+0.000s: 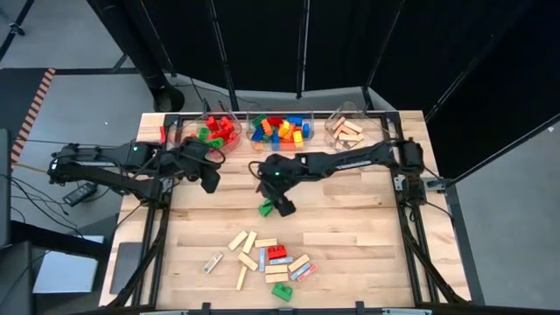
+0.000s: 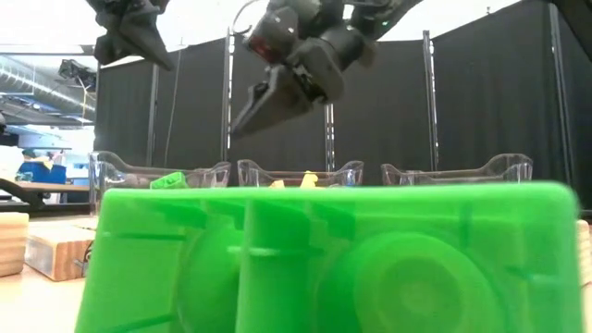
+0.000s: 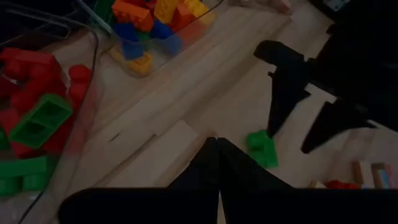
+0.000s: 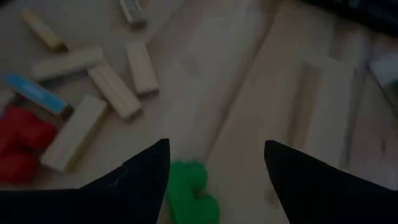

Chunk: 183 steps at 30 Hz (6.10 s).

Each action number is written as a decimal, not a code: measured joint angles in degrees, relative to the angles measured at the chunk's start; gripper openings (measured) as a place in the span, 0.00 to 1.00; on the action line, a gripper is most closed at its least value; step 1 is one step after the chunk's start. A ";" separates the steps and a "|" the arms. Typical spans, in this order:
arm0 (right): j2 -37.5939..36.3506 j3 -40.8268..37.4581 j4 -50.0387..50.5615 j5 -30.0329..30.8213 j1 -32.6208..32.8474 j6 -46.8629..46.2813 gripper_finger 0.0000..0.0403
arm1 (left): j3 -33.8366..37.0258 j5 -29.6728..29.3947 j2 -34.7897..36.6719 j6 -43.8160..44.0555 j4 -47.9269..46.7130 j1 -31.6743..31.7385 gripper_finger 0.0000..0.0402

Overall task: Sort blocks by size
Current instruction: Put the small green game piece into the left transparent bin, then adjust the brown wooden blocks on the table

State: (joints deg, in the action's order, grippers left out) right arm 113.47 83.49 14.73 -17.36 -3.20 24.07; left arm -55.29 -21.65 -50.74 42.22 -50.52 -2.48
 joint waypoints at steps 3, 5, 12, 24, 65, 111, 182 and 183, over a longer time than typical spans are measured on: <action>2.19 2.83 0.19 -3.20 0.00 -0.10 0.67 | 0.00 -0.11 0.00 0.02 -0.45 0.00 0.00; 3.89 3.43 0.44 -4.67 0.00 -0.10 0.67 | 0.00 -0.17 0.12 0.02 -0.45 0.00 0.00; 10.23 5.31 3.35 -7.80 0.57 -0.50 0.69 | -2.14 -3.51 5.19 -0.07 -0.40 -0.01 0.00; 11.18 5.76 8.30 -5.31 -0.35 4.50 0.68 | -3.92 -11.25 17.16 -0.02 -2.27 -0.02 0.00; 11.06 24.50 -13.26 19.76 -13.80 -8.02 0.43 | -3.85 -16.82 18.97 -3.04 -5.25 -0.02 0.00; -19.35 50.48 26.72 34.80 -10.03 -10.03 0.35 | 7.12 24.82 -15.45 26.04 -13.08 -16.99 0.00; -28.75 50.64 59.73 26.07 -8.48 -13.12 0.20 | -22.35 30.82 -50.21 33.27 -10.78 -27.50 0.00; -28.75 50.64 59.74 25.90 -8.48 -13.08 0.20 | -21.08 32.04 -50.23 36.08 -7.79 -29.31 0.00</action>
State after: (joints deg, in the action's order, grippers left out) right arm 84.73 134.13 74.47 8.54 -11.68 11.00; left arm -76.37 10.39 -100.97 78.30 -58.32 -31.79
